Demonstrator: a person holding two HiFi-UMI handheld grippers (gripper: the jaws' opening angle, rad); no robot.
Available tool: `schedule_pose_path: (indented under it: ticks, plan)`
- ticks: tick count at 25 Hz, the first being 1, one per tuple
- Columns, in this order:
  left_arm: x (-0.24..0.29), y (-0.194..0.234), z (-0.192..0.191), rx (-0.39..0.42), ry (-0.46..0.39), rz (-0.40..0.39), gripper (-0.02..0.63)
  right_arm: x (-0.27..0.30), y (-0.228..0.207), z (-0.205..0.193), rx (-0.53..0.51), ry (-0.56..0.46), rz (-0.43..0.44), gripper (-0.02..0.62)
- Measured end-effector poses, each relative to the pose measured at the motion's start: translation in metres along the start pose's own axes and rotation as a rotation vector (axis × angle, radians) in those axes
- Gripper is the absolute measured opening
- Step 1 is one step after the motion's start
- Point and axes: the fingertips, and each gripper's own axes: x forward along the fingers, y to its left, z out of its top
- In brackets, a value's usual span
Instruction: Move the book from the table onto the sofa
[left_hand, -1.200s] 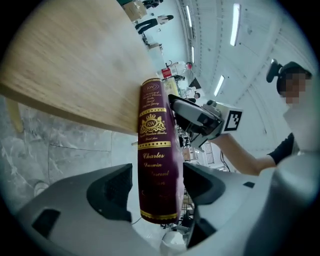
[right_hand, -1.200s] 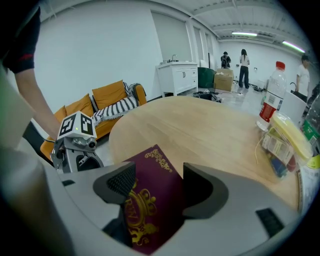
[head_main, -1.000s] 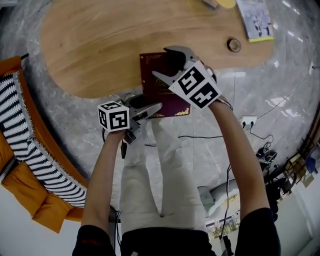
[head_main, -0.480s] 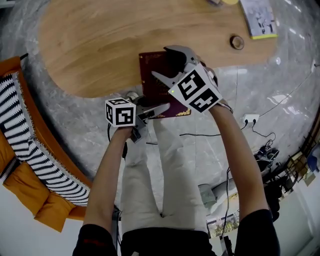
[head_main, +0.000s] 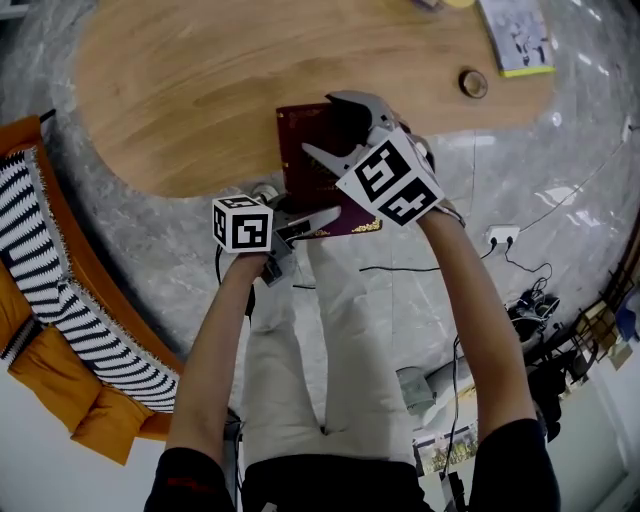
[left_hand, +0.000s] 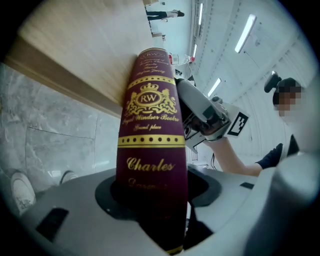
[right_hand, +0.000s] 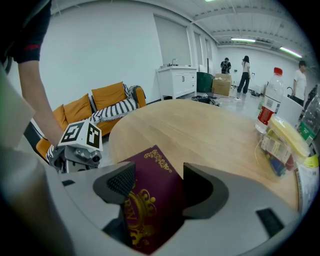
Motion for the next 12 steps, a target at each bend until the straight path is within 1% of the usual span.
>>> schedule_pose_path:
  ticks: [3,6,12]
  plan:
    - [-0.001,-0.002,0.001,0.004,-0.004,-0.004,0.25,-0.001,0.0,0.0,0.008,-0.01,-0.001,0.298]
    - [-0.005,-0.005,0.0,0.014,0.0,0.014,0.246,-0.004,0.0,0.002,0.035,-0.021,0.005,0.298]
    - [-0.017,-0.01,0.002,0.093,0.012,0.081,0.238,-0.017,-0.002,0.015,0.072,-0.072,-0.015,0.296]
